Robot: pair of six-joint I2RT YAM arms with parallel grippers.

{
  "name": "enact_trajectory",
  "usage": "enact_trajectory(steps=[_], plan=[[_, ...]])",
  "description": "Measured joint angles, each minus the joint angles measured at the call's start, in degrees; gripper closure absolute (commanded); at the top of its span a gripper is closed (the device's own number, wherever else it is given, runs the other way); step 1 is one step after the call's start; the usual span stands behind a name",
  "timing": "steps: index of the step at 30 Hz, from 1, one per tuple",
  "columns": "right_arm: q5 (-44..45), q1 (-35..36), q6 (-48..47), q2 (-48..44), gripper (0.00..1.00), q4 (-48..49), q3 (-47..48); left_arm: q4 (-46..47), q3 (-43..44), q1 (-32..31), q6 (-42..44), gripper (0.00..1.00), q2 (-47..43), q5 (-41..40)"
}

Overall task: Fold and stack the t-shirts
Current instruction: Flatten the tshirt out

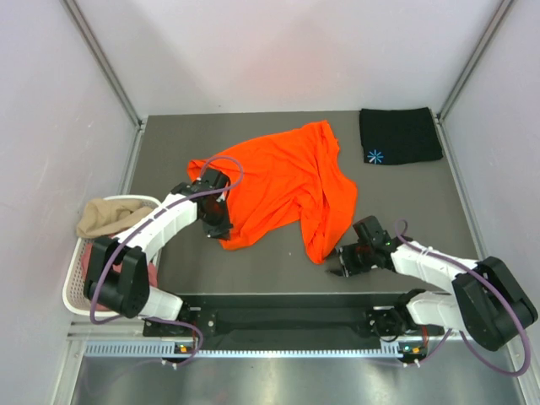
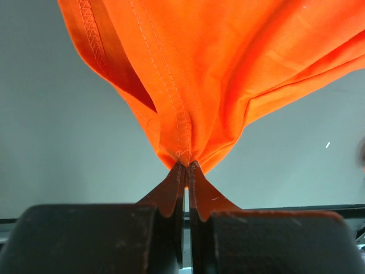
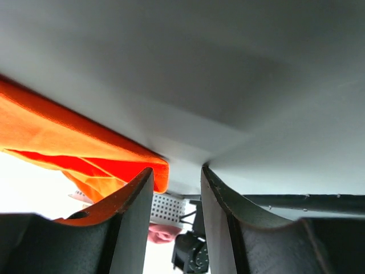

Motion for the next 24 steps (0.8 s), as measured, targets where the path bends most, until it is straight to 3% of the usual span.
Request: enact_trajectory(steps=[15, 20, 24], plan=[[1.29, 3.45, 5.38, 2.8, 0.62, 3.93, 0.94, -0.39, 0.92, 0.0, 0.57, 1.0, 1.05, -0.17], [2.27, 3.5, 5.79, 3.54, 0.77, 6.67, 0.68, -0.39, 0.98, 0.0, 0.68, 1.0, 1.27, -0.17], [4.0, 3.72, 5.88, 4.94, 0.78, 9.27, 0.7, -0.42, 1.01, 0.0, 0.7, 1.0, 1.29, -0.17]])
